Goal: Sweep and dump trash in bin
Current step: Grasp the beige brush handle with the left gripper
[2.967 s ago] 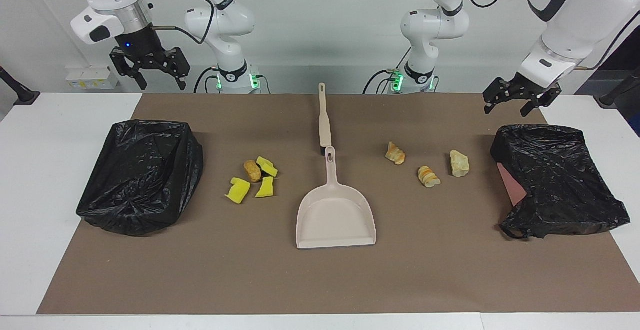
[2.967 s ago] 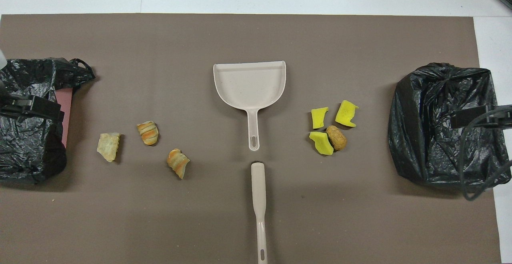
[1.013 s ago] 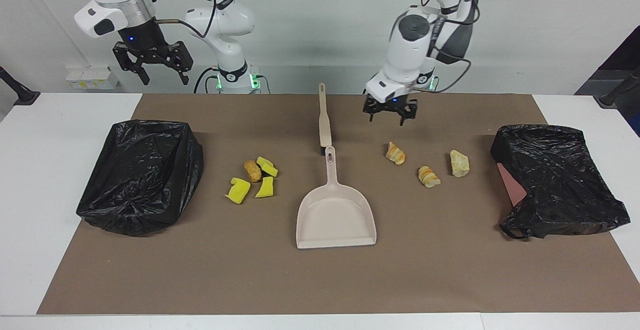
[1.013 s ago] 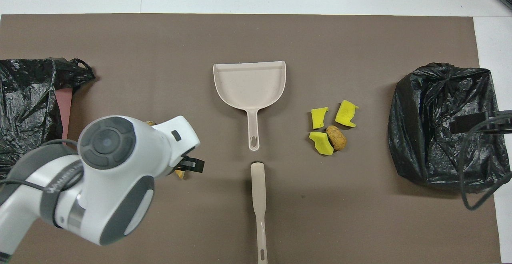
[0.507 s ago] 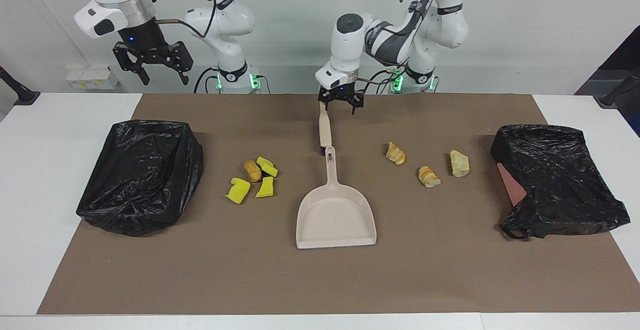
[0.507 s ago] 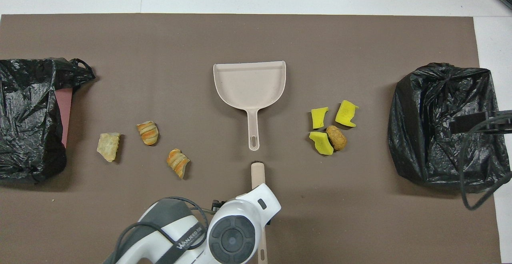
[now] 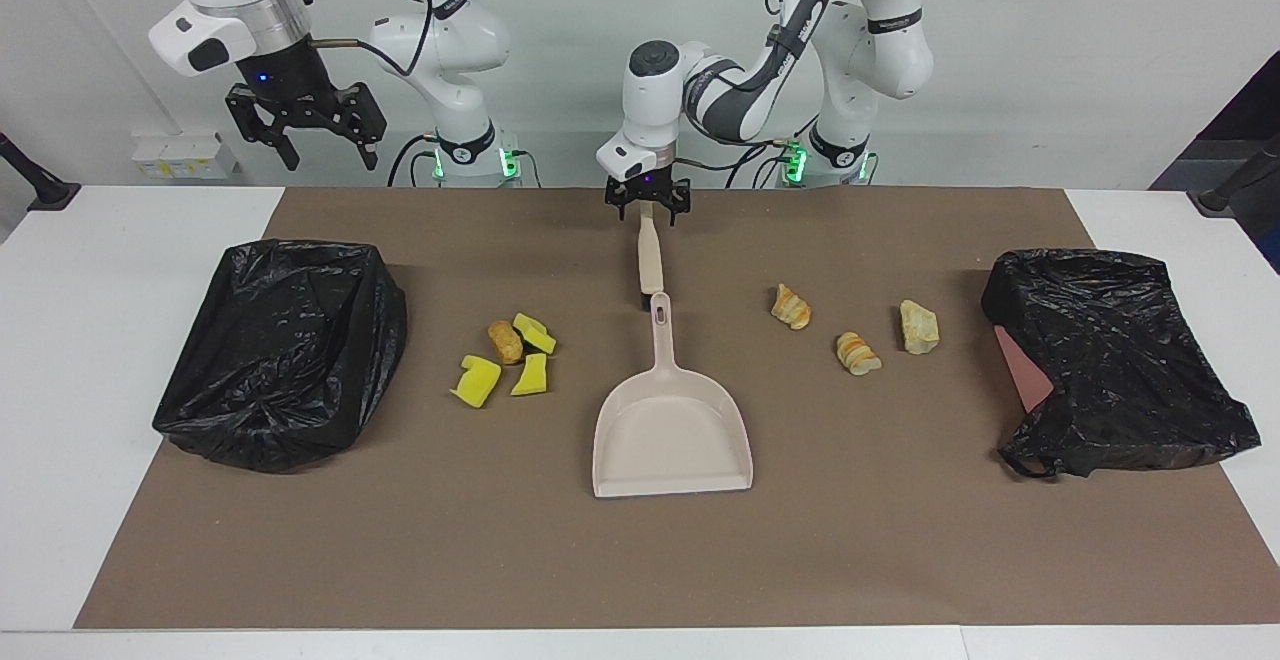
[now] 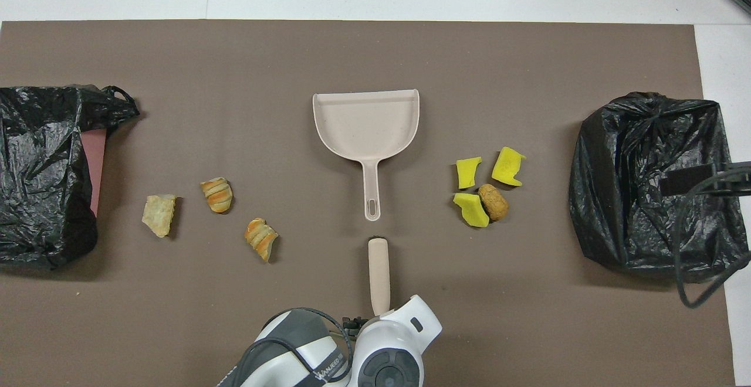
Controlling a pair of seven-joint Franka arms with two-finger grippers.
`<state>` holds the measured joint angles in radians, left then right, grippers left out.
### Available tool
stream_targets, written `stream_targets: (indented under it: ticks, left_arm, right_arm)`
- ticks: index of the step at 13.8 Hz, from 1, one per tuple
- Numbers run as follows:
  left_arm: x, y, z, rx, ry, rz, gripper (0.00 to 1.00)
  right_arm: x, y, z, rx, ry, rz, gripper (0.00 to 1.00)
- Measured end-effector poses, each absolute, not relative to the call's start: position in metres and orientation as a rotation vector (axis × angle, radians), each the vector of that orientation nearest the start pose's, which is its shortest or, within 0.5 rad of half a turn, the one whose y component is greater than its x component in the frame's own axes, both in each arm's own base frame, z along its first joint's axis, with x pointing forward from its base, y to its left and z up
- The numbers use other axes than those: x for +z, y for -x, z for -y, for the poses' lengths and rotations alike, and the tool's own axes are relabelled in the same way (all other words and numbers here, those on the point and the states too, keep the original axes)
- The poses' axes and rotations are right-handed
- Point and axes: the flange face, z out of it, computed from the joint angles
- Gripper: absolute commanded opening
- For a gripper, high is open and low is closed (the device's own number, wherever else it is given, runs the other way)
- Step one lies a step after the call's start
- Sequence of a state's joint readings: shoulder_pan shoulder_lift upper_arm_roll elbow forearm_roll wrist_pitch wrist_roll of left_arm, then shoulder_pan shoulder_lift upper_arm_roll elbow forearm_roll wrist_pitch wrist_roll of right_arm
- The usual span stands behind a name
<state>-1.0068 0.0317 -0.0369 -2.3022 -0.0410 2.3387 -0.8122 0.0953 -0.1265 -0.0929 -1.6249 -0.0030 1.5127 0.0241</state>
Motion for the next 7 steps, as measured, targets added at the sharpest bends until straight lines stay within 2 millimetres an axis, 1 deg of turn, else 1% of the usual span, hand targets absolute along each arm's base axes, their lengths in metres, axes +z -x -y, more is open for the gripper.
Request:
stream_targets:
  ticks: [1, 2, 3, 7]
  left_arm:
    - [0.334, -0.2595, 0.4455, 0.034, 3.148, -0.318, 0.43]
    - [0.3341, -0.2601, 0.4451, 0.035, 3.148, -0.316, 0.14]
    - [0.3338, -0.2599, 0.4447, 0.039, 3.144, -0.315, 0.0]
    - [0.3331, -0.2597, 0.4379, 0.088, 3.104, -0.302, 0.0]
  right_arm:
    - [0.6609, -0.5087, 0.0026, -0.021, 3.132, -0.033, 1.0]
    - [0.6608, -0.5087, 0.0026, -0.021, 3.132, -0.033, 1.0]
    - [0.6608, -0.5087, 0.0029, -0.021, 3.132, -0.034, 1.0]
    - [0.6607, -0.5087, 0.0043, -0.021, 3.132, -0.038, 1.0]
